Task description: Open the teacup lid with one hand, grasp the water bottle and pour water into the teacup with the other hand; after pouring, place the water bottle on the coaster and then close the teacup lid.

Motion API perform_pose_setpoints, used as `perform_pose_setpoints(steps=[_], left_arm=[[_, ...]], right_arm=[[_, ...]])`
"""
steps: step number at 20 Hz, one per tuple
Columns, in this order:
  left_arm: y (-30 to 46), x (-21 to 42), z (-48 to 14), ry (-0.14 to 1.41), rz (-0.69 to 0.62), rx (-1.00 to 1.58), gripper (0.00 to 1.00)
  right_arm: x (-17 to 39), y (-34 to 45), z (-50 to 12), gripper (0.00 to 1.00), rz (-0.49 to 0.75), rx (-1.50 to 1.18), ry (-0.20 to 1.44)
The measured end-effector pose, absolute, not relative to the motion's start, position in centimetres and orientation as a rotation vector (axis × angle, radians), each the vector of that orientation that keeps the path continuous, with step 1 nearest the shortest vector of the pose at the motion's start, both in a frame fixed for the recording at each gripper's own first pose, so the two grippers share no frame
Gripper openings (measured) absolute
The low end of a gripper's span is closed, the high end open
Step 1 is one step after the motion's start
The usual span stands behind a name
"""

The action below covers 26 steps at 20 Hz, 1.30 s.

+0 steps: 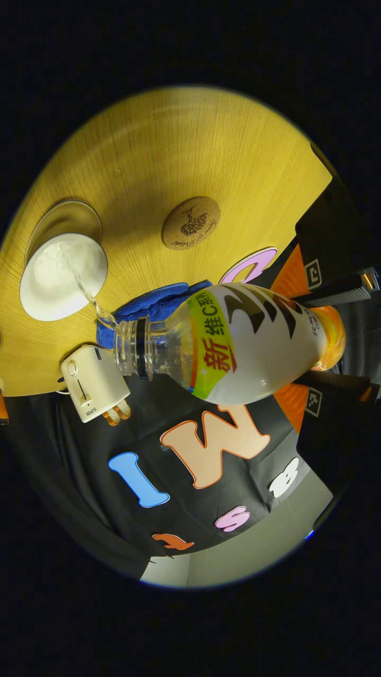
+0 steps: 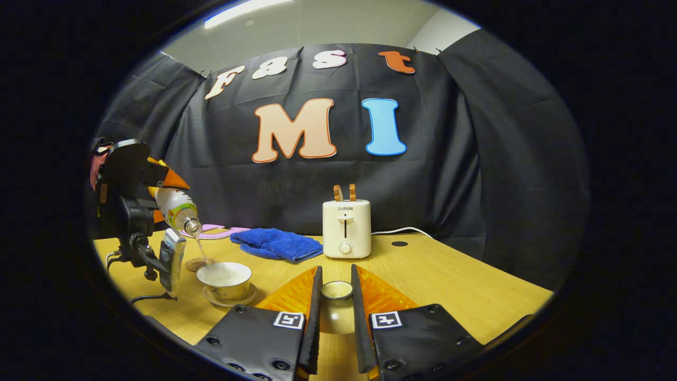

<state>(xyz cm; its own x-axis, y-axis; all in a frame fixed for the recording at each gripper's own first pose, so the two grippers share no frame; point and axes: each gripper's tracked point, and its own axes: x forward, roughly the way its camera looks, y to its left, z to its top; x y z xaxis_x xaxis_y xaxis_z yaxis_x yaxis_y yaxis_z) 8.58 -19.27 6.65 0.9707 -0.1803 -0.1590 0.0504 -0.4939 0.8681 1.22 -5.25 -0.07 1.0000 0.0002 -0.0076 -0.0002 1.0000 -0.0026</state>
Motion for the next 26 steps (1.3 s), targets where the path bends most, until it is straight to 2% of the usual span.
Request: perform_pose_setpoints(steps=[6, 10, 13, 17, 19, 23, 24, 26], left_arm=[[-19.7, 8.7, 7.0, -0.105, -0.279, 2.073, 0.52], [-19.2, 8.8, 5.2, -0.054, -0.318, 1.989, 0.52], [-19.0, 8.0, 2.6, 0.03, -0.397, 1.795, 0.5], [-19.2, 6.9, 0.6, 0.071, -0.482, 1.537, 0.53], [-19.1, 6.4, 0.7, 0.083, -0.502, 1.399, 0.5], [-19.7, 5.8, 1.9, 0.078, -0.551, 1.071, 0.51], [-20.0, 5.7, 2.4, 0.07, -0.557, 0.971, 0.48], [-19.9, 5.5, 3.3, 0.066, -0.564, 0.774, 0.51]], right_arm=[[1.2, -5.2, 0.0, 0.32, 0.003, -0.003, 0.009], [1.2, -5.2, 0.0, 0.31, 0.004, -0.002, 0.009], [1.1, -5.2, 0.0, 0.31, 0.004, -0.002, 0.009], [1.2, -5.2, 0.0, 0.31, 0.004, -0.002, 0.008], [1.2, -5.2, 0.0, 0.31, 0.004, -0.002, 0.009], [1.2, -5.2, 0.0, 0.31, 0.004, -0.002, 0.009], [1.2, -5.2, 0.0, 0.32, 0.004, -0.002, 0.01], [1.2, -5.2, -0.1, 0.31, 0.004, -0.003, 0.011]])
